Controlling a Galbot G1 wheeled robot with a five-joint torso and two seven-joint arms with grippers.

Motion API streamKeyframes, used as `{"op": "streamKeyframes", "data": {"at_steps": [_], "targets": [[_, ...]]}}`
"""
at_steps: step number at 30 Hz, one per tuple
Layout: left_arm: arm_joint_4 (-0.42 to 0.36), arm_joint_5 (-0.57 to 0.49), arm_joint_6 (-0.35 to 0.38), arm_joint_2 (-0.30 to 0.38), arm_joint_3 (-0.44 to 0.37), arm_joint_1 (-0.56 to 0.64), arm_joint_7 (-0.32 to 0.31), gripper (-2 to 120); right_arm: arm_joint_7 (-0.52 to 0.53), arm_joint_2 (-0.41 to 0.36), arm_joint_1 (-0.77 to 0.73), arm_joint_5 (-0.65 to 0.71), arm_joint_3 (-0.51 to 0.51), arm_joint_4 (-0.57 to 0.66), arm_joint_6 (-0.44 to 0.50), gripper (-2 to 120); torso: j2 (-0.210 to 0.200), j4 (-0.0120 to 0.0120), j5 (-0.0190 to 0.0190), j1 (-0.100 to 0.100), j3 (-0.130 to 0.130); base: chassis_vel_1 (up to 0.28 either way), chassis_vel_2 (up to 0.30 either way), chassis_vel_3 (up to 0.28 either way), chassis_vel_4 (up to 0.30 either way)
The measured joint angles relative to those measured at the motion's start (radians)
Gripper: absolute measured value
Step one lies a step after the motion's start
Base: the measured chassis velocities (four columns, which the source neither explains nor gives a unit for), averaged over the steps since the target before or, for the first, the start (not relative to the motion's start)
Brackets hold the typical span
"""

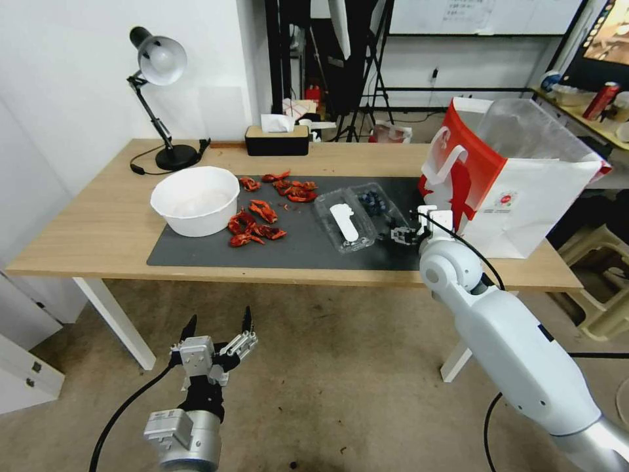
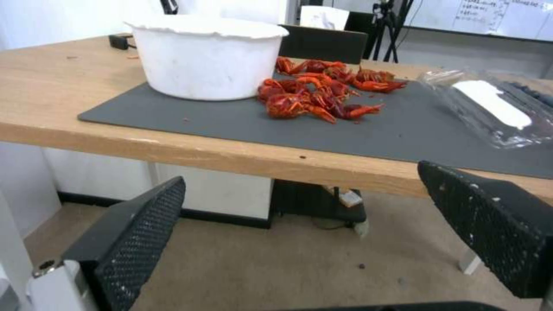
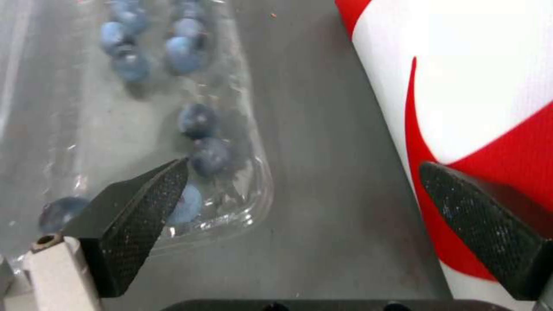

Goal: Close the takeout container lid, then place the container into the takeout bag.

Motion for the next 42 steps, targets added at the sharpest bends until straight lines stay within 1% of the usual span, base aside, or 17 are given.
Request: {"op": "streamKeyframes", "data": {"at_steps": [16, 22, 30, 34, 37, 38, 41, 42], "targets": [[0.002, 0.004, -0.003, 0.000, 0.006, -0.002, 0.000, 100, 0.006, -0.025, -0.054, 0.018, 0.019, 0.073, 0.000, 100, 0.000, 0.0000, 0.0000, 0.000, 0.000, 0.000, 0.000, 0.000, 0.000], [0.003, 0.006, -0.004, -0.002, 0.008, -0.001, 0.000, 100, 0.002, -0.028, -0.065, 0.017, 0.030, 0.078, -0.001, 100, 0.000, 0.0000, 0.0001, 0.000, 0.000, 0.000, 0.000, 0.000, 0.000], [0.004, 0.011, -0.006, -0.005, 0.010, 0.002, -0.001, 100, -0.069, -0.013, -0.066, -0.067, 0.058, 0.061, 0.005, 100, 0.000, 0.0000, 0.0001, 0.000, 0.000, 0.000, 0.000, 0.000, 0.000], [0.004, 0.013, -0.006, -0.008, 0.010, 0.004, -0.001, 100, -0.101, -0.014, -0.067, -0.112, 0.066, 0.069, 0.032, 100, 0.000, 0.0000, 0.0000, 0.000, 0.000, 0.000, 0.000, 0.000, 0.000], [0.001, 0.014, -0.007, -0.011, 0.010, 0.006, -0.001, 100, -0.150, -0.025, -0.079, -0.143, 0.081, 0.101, 0.108, 100, 0.000, 0.0001, 0.0000, 0.000, 0.000, 0.000, 0.000, 0.000, 0.000], [0.001, 0.014, -0.007, -0.011, 0.010, 0.006, -0.001, 100, -0.150, -0.025, -0.079, -0.143, 0.081, 0.101, 0.108, 100, 0.000, 0.0001, 0.0000, 0.000, 0.000, 0.000, 0.000, 0.000, 0.000], [-0.001, 0.015, -0.008, -0.012, 0.009, 0.006, -0.001, 100, -0.192, -0.044, -0.109, -0.179, 0.102, 0.136, 0.180, 100, 0.000, 0.0000, 0.0000, 0.000, 0.000, 0.000, 0.000, 0.000, 0.000], [-0.001, 0.015, -0.008, -0.012, 0.009, 0.006, -0.001, 100, -0.192, -0.044, -0.109, -0.179, 0.102, 0.136, 0.180, 100, 0.000, 0.0000, 0.0000, 0.000, 0.000, 0.000, 0.000, 0.000, 0.000]]}}
